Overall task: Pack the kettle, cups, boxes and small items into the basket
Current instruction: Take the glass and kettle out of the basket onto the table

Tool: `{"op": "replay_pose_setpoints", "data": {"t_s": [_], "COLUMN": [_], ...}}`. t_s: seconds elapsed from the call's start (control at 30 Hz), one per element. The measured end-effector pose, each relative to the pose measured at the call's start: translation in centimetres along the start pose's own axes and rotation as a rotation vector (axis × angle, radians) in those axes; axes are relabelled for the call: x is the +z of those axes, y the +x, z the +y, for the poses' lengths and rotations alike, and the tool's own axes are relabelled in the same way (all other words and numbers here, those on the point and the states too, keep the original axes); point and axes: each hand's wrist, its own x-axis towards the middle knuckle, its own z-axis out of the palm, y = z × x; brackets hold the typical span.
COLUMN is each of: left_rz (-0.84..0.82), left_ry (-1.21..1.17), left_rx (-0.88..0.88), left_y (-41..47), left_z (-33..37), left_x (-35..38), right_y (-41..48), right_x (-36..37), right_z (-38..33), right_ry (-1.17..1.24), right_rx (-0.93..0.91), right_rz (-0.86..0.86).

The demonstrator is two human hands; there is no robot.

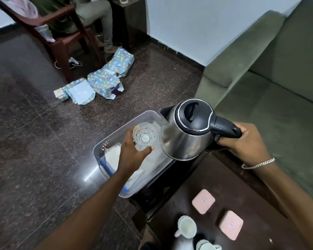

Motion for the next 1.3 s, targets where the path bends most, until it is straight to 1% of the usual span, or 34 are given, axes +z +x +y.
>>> {"op": "replay_pose_setpoints", "data": {"t_s": [0.1,0.2,0.4,0.5,0.6,0.77,0.93,1.17,1.3], "left_rz": [-0.086,-0.143,-0.346,-0.454,-0.533,-0.645,-0.707,-0.834,-0.87], "left_ry": [0.026,0.014,0.0,-0.038,-0.041,-0.022,-0.011,-0.02,0.003], "left_rx": [0.033,0.061,0.122,0.11,0.102,0.101,0.072,0.003,-0.002], "left_y": [-1.8,-3.8,-9.7,-13.1,-16.8,-22.1,-26.6,-30.8,-32.0], "left_z": [2.0,3.2,4.5,4.7,4.5,4.0,2.5,-0.3,-1.5], "left_x": [3.1,6.1,13.3,16.8,19.8,23.7,27.0,30.9,32.4], "right_y": [-2.3,-4.6,-10.7,-13.9,-17.0,-21.4,-24.2,-26.3,-26.9], "right_x": [-4.2,-7.9,-15.5,-18.9,-21.8,-25.7,-28.0,-29.2,-29.3], "right_z": [-0.5,0.0,2.2,3.6,5.1,7.4,9.6,12.1,13.3], "right_ry": [-0.038,-0.076,-0.16,-0.231,-0.298,-0.465,-0.576,-0.696,-0.769], "right_rx": [0.026,0.06,0.13,0.18,0.22,0.231,0.28,0.225,0.171], "right_rz": [0.042,0.048,0.1,0.141,0.145,0.094,0.029,-0.079,-0.135]}}
